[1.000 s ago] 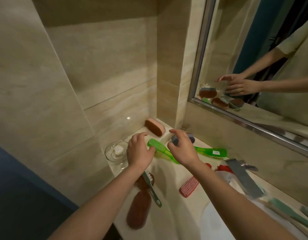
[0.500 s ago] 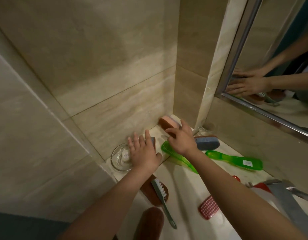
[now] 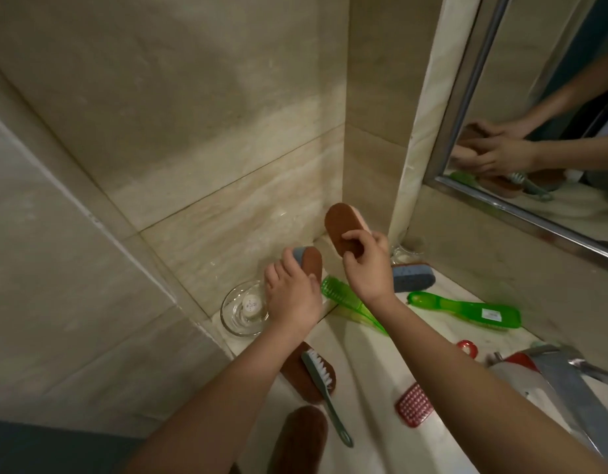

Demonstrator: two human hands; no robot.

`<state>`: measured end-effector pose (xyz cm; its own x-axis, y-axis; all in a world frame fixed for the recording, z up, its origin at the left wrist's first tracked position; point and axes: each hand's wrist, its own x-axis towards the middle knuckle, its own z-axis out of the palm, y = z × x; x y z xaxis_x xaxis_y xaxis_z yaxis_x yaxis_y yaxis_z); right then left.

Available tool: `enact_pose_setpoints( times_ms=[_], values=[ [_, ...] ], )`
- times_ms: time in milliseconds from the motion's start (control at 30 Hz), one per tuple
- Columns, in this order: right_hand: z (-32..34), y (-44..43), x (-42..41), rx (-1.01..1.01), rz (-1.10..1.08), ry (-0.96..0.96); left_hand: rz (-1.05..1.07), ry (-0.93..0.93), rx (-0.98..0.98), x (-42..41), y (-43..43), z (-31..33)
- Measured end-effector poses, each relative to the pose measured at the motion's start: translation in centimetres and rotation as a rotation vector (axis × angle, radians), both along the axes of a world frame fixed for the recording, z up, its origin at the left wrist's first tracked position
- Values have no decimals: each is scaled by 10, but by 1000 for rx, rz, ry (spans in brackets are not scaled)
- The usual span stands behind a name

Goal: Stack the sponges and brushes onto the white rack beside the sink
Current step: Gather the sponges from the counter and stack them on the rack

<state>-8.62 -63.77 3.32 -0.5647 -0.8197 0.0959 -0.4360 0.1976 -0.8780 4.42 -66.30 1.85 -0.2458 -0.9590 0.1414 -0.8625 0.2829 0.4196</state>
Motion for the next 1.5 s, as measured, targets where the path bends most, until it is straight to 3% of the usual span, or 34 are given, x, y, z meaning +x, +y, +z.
enact_pose_setpoints(
  times_ms=[200,400,567,1000,1500],
  values=[
    [28,45,2,-163,-219,-306,51,797,370,-26,25,42],
    [54,104,-14,-221,-366,-541,112,1106,570,-57,66,76],
    [78,162,-31,-282,-449,-511,17,1143,647,-87,108,89],
    [132,347,-87,-320,-679,-261,-396,1006,777,-173,264,127],
    [185,550,-131,-295,-802,-81,-721,1051,795,-231,454,175]
  ],
)
